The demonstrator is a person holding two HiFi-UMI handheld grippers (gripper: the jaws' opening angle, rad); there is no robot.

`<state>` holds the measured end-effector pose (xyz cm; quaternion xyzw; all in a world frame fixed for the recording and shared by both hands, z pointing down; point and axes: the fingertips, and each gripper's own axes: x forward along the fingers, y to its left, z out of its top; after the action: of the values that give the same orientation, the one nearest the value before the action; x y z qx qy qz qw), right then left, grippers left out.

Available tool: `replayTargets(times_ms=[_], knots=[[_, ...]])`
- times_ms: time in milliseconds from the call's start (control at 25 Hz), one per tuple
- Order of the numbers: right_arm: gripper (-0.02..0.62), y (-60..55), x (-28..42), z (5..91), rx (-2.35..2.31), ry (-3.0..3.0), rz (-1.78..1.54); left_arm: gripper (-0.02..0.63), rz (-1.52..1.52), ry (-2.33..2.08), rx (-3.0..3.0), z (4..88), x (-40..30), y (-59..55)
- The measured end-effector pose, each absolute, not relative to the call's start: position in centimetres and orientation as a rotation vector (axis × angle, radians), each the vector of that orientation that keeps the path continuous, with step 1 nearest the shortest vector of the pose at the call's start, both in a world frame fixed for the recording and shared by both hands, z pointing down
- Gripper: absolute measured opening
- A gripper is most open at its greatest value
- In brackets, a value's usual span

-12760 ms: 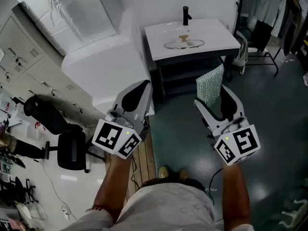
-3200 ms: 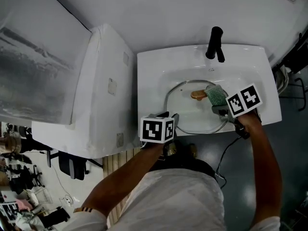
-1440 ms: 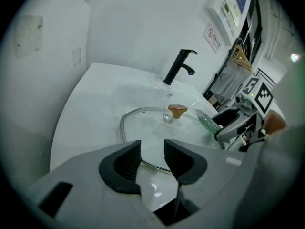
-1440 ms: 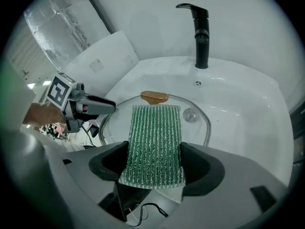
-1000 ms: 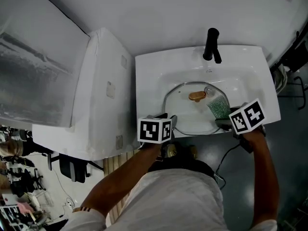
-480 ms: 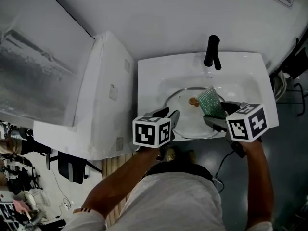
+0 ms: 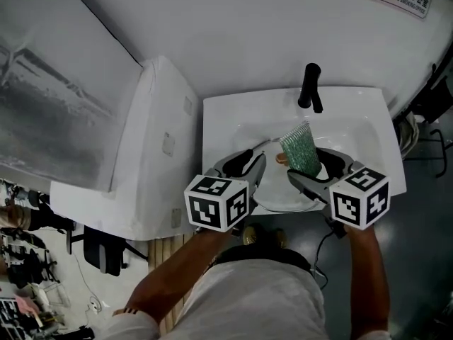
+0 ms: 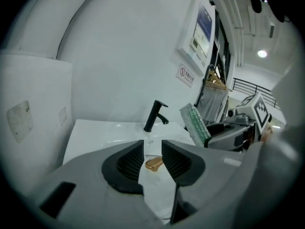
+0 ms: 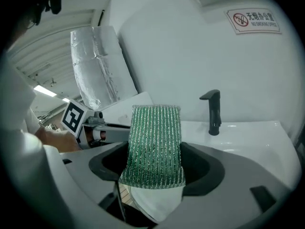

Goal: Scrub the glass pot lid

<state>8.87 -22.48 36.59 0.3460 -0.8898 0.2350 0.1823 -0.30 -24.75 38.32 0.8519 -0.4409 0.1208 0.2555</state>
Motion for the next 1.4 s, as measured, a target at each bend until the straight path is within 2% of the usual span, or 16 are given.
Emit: replayTargets(times_ms=[560,1400], knots=[[0.337,-22.2,6.7,30.8,1.086,-2.801,0.444,0.05,0.064,-1.204,2.554,32.0,-0.3,-24.8],[0.337,-23.1,5.8,26.3,1.253,-2.994,0.114,0.017,-0.2,-1.177,2.818,26.7,-0.5,-24.3]])
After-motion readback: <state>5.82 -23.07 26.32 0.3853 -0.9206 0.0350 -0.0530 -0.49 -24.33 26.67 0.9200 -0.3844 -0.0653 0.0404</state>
